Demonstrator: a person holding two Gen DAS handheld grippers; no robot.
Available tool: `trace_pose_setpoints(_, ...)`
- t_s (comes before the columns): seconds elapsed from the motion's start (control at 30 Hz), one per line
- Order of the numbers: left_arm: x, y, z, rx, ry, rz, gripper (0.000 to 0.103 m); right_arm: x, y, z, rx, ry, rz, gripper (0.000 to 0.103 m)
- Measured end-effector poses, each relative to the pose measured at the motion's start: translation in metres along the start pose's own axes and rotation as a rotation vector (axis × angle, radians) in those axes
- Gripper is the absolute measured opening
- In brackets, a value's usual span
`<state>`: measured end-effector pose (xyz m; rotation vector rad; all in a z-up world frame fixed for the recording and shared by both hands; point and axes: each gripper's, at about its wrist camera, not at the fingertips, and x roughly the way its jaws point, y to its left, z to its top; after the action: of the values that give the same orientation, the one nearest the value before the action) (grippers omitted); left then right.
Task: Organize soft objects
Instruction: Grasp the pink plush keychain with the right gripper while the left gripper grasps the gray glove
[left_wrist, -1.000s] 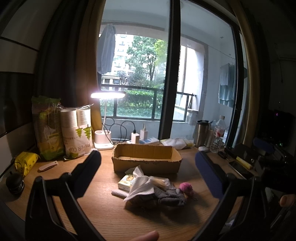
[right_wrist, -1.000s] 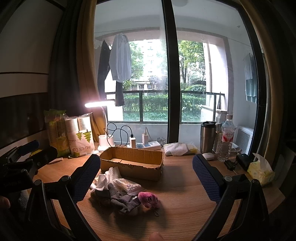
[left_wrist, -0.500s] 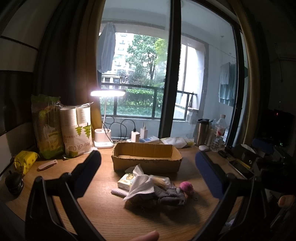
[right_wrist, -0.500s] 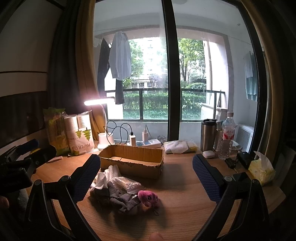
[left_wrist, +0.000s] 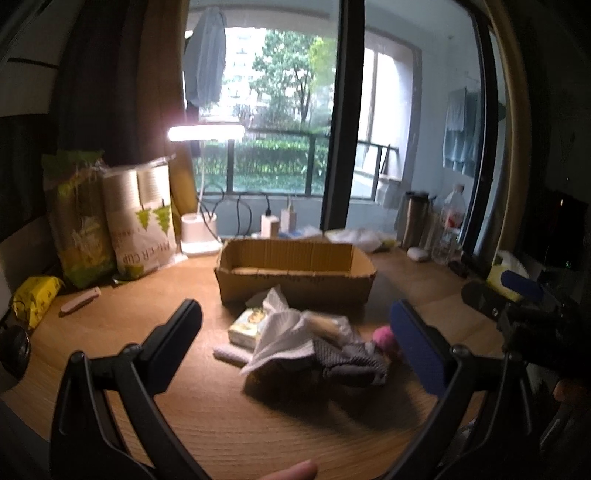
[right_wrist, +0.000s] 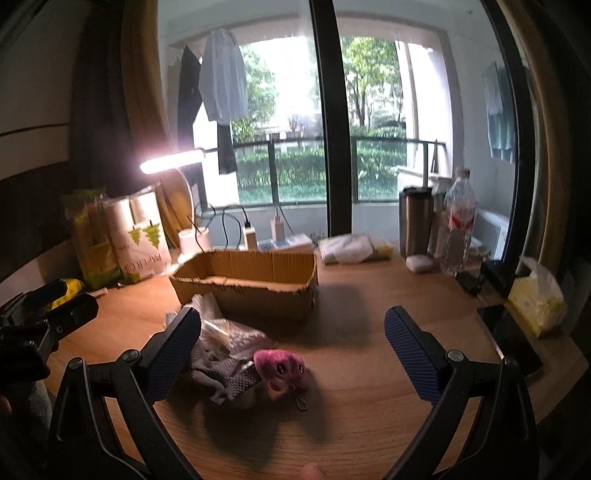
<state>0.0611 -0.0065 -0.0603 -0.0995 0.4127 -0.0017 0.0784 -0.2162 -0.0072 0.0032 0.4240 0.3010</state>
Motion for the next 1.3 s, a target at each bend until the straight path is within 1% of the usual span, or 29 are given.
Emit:
trace_pose_setpoints(0.2,0.027,0.004,-0.009,0.003,0.063,0.009,0.102,0.04,-0.005,-0.015,0.011,0.099,0.029,0.101)
trace_pose_setpoints(0.53,0.067,-0.005,-0.019,0.031,0.165,-0.007,0.102,0.097,-0.011,-0.035,0.024,0.25,0.079,0.1)
trace_pose_setpoints(0.57,0.07,-0.006,-0.02,0.035,0.174,-0.009,0.102,0.102,-0.013,-0.037,0.032,0.264,0.091,0.098)
trace_pose_setpoints(0.6,0.072,-0.008,-0.021,0.04,0.183,-0.009,0.102,0.107,-0.015,-0.038,0.037,0.276,0.1,0.089)
trace_pose_setpoints(0.63,0.075,-0.01,-0.021,0.047,0.191,-0.009,0.102,0.111,-0.015,-0.04,0.039,0.289,0.102,0.083)
trace_pose_setpoints(0.77,0.079,-0.021,-0.021,0.08,0.191,-0.007,0.102,0.126,-0.018,-0.045,0.04,0.339,0.128,0.082)
trace_pose_setpoints(0.8,0.078,-0.023,-0.02,0.082,0.183,-0.011,0.102,0.129,-0.018,-0.046,0.039,0.347,0.137,0.079)
trace_pose_setpoints(0.83,0.077,-0.025,-0.019,0.081,0.171,-0.021,0.102,0.131,-0.019,-0.046,0.039,0.351,0.147,0.065)
trace_pose_setpoints(0.87,0.076,-0.027,-0.017,0.084,0.164,-0.028,0.102,0.132,-0.021,-0.047,0.042,0.351,0.155,0.055)
trace_pose_setpoints(0.9,0.076,-0.031,-0.016,0.093,0.158,-0.036,0.102,0.132,-0.023,-0.048,0.047,0.349,0.152,0.042)
trace_pose_setpoints(0.97,0.079,-0.039,-0.016,0.115,0.164,-0.061,0.102,0.132,-0.028,-0.048,0.048,0.348,0.157,0.041)
trace_pose_setpoints(1.03,0.083,-0.047,-0.018,0.135,0.182,-0.093,0.101,0.132,-0.031,-0.048,0.05,0.345,0.161,0.039)
trace_pose_setpoints(1.13,0.087,-0.06,-0.021,0.175,0.196,-0.119,0.101,0.129,-0.038,-0.048,0.058,0.337,0.16,0.037)
trace_pose_setpoints(1.2,0.094,-0.067,-0.025,0.204,0.223,-0.131,0.101,0.126,-0.043,-0.048,0.065,0.332,0.155,0.035)
trace_pose_setpoints(1.27,0.106,-0.072,-0.034,0.218,0.285,-0.136,0.088,0.124,-0.049,-0.049,0.07,0.326,0.146,0.034)
trace_pose_setpoints(1.3,0.111,-0.072,-0.038,0.218,0.319,-0.143,0.079,0.123,-0.052,-0.049,0.071,0.325,0.142,0.034)
